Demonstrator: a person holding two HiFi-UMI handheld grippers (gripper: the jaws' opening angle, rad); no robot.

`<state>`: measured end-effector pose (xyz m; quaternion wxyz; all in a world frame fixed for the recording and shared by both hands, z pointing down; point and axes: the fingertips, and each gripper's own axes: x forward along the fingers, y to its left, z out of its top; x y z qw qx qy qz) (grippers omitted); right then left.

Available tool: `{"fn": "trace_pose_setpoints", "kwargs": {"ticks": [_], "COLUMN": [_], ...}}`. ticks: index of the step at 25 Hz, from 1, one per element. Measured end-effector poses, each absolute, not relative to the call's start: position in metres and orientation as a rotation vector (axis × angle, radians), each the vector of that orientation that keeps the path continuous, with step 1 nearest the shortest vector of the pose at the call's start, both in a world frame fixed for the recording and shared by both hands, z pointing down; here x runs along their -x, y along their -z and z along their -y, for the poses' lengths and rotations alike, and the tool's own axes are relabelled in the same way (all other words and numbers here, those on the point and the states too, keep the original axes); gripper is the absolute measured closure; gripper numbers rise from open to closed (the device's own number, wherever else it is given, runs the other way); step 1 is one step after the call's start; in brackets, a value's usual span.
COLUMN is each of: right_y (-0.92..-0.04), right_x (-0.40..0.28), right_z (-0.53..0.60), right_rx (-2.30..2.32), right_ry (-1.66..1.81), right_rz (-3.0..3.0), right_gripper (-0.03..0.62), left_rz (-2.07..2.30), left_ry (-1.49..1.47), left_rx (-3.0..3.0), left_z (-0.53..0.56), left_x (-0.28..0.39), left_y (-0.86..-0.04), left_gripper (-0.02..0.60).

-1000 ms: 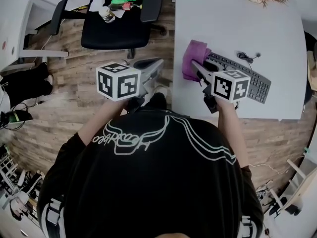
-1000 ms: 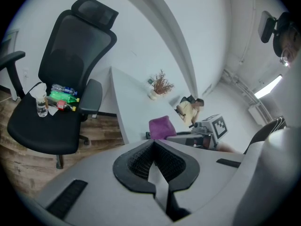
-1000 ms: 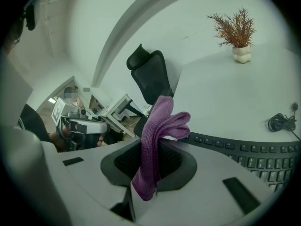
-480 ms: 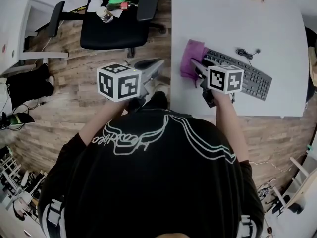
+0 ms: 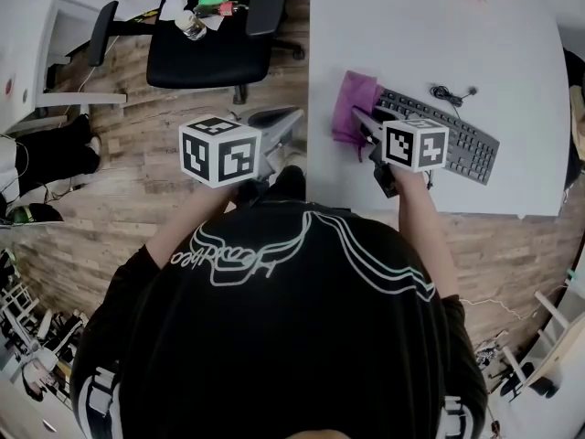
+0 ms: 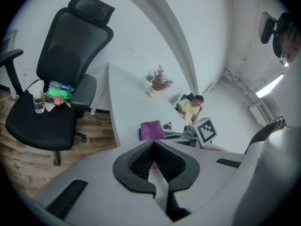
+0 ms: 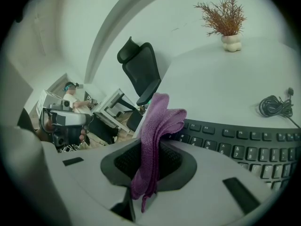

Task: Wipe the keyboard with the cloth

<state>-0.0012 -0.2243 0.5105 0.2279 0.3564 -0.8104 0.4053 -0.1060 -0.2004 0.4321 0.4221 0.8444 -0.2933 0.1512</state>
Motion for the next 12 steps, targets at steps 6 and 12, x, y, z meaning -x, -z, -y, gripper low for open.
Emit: {"fn": "trace_pose_setpoints", "kwargs": {"ticks": [6, 12], "right_y": [-0.513, -0.512], "right_x": [-0.021, -0.055], "right_z": [0.219, 0.21], "right_rx": [-1.008, -1.066], "right_ry": [-1.126, -1.133], "right_rz": [2.222, 2.199], "right_gripper": [0.54, 0.54], "left_rz": [0.726, 0.704], "left_ry": [-0.384, -0.394], "left_rx": [-2.118, -2.13], "left_z": [0.196, 0.189], "left_x": [0.091, 0.072], "left_y": [-0.432, -0.431], "left_gripper": [0.577, 0.577]}}
